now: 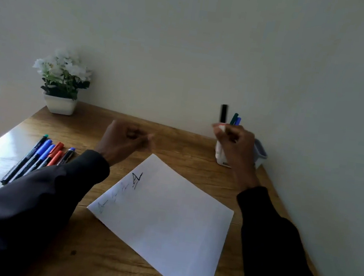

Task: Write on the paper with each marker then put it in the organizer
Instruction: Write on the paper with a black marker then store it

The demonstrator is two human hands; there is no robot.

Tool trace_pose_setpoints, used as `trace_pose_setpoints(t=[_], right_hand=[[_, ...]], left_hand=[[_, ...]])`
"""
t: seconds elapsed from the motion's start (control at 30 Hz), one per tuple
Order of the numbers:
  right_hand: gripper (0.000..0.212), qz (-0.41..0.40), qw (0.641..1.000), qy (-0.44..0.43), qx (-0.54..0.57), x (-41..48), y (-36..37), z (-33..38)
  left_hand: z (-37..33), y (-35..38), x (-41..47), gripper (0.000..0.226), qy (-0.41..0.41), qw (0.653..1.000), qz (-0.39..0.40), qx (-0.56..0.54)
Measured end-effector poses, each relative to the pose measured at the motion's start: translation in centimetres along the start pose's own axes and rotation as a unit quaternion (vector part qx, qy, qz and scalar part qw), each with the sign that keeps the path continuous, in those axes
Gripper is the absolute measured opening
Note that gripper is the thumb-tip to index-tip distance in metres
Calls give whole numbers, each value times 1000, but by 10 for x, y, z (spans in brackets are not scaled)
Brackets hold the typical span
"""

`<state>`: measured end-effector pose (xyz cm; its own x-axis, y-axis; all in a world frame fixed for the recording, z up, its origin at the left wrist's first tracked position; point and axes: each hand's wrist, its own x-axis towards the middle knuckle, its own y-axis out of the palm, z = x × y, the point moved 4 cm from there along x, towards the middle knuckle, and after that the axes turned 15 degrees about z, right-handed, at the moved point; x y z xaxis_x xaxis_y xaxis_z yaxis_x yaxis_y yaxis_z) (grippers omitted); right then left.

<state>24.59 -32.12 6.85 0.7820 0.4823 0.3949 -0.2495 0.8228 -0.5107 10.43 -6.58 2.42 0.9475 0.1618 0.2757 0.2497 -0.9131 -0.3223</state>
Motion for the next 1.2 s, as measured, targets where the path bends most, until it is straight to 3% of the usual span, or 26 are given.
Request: trace_pose_setpoints(t=[0.07,0.17,0.33,0.8,1.2], right_hand=[[14,-53,998,21,26,9,-26,-11],[7,-117,992,42,9,24,-53,-23],[13,-174,978,111,13,41,-69,-49],[26,-120,971,188,-80,77,-51,-74],[34,-100,961,201,-161,73,-35,-73]], left_hand=[[21,-3,-5,9,-58,996,33,54],[45,-7,-8,12,-137,987,76,37],[48,-3,-4,14,-111,974,172,96],[58,-8,-5,19,-108,971,190,99],[60,-8,-5,21,-111,973,186,84]])
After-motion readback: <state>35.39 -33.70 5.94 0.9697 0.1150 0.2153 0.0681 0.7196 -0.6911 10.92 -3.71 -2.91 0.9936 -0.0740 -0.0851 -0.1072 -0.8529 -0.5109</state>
